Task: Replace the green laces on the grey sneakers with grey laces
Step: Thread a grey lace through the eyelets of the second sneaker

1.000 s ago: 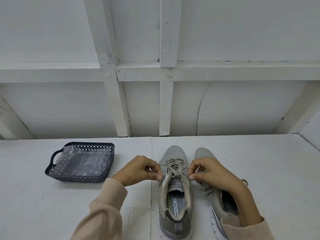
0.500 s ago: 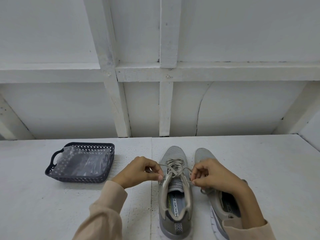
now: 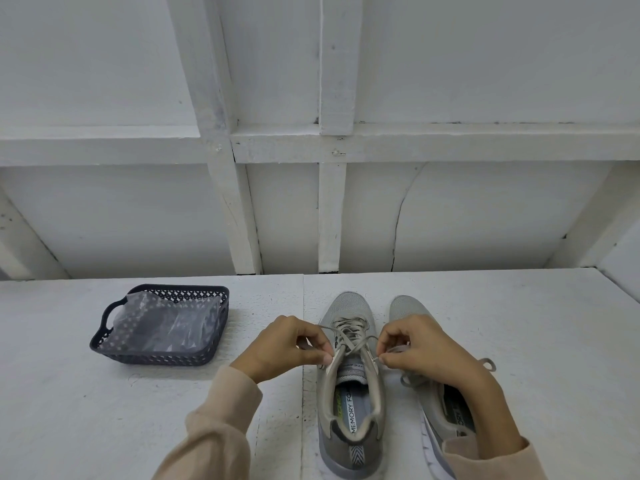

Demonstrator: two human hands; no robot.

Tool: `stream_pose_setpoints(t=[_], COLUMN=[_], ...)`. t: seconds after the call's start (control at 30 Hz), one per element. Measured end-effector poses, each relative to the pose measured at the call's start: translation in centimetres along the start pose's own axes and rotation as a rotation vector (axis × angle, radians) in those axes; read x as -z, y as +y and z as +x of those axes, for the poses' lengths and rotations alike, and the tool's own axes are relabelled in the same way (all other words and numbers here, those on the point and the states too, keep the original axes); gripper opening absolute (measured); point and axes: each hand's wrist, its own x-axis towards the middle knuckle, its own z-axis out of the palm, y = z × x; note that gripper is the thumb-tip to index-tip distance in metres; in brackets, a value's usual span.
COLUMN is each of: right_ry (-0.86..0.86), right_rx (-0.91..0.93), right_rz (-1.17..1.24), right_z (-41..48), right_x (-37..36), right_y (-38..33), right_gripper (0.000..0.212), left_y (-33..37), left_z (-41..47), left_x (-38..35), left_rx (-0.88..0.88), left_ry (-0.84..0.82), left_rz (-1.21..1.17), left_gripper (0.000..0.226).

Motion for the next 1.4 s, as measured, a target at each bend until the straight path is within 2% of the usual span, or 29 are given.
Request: stream_pose_setpoints(t=[0.1,0.23,0.4,0.63,0.93,1.4], right_ry=[0.007,0.01,-0.036,-0.004,0.103,0.127], right_rx=[0.006,0.016,-0.012,-0.064,-0.099,-0.106], right_rz=[0.007,-0.012,0.087,0.157,0.279,0.289], right_z=[-0.1,0.0,-0.1,0.1,0.6,0.4], right_x=[0.0,-0.2,-0.6,-0.6,-1.3,-1.6], right_y=[0.0,-0.1,-0.3,0.0,-0.3,0.1], right_gripper=[0.017,0.025,0.014,0.019,0.023,0.018], left_y=[0.0,0.3,0.3,0.1,0.4,-0.1], left_z=[0.0,-0.1,-0.2,-0.4,-0.3,0.0], left_x=[0.0,0.0,-0.1,0.4,-0.6,-1.2], left_rx=[-0.018,-0.023,-0.037,-0.04,0.014,-0.049], left_ry=[0.045,0.019,0.026,0.01,0.036,0.062], left_rz=[-0.044,-0.112,-0.197,-0.185,-0.279,-0.245], left_gripper=[0.011,0.014,0.017,0.014,0.021,0.019])
